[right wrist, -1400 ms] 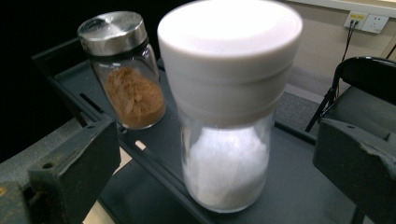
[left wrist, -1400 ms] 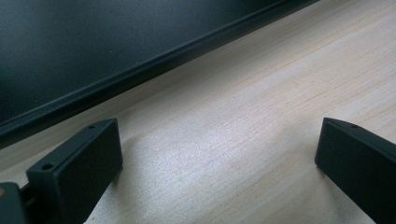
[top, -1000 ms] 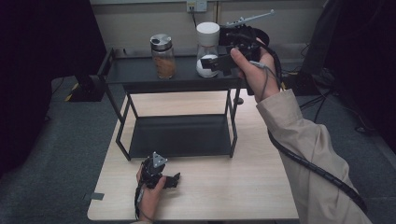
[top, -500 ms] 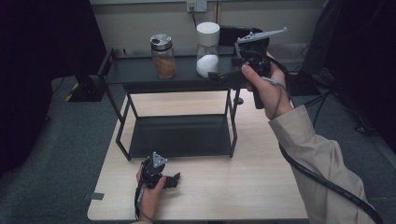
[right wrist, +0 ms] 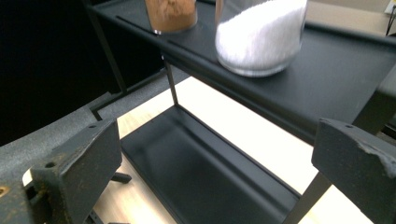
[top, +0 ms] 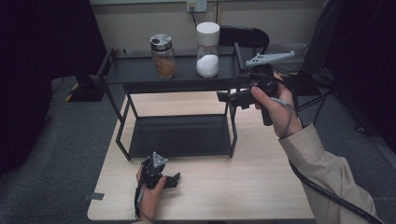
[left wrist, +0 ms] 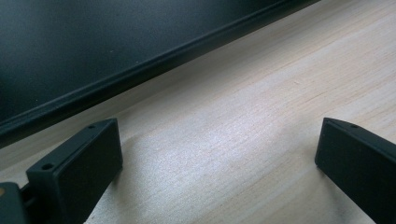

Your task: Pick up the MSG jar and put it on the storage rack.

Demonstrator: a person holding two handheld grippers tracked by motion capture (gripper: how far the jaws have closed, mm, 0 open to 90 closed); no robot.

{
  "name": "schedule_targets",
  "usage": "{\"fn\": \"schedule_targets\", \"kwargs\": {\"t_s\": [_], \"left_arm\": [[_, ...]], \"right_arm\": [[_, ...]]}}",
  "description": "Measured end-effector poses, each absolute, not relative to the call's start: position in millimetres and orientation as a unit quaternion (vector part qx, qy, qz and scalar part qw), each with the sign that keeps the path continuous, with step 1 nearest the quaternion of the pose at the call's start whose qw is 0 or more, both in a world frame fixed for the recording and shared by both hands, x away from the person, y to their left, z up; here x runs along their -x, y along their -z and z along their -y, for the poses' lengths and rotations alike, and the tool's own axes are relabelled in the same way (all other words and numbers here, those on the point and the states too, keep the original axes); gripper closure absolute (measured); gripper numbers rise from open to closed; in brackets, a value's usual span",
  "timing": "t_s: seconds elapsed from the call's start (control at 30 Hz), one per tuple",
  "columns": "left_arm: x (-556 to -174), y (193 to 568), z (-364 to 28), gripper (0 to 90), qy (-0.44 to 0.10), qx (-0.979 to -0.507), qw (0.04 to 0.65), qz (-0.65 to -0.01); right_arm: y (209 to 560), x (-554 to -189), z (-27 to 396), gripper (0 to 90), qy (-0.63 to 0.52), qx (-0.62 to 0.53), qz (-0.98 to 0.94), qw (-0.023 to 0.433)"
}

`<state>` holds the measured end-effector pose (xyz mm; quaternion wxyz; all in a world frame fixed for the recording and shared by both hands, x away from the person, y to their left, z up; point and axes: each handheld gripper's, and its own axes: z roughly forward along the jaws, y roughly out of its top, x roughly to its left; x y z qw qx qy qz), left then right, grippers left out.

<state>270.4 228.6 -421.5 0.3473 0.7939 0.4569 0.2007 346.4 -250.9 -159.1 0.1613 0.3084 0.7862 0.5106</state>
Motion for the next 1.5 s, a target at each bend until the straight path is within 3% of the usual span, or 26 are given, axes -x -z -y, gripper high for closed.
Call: {"fn": "schedule_targets", "kwargs": {"t_s": [1.5], "left_arm": [[-269, 421, -228, 0.0, -0.202, -0.792, 0.347, -0.46]], "right_arm": [[250, -340, 287, 0.2, -0.499, -0.306, -0.8, 0.129]]}}
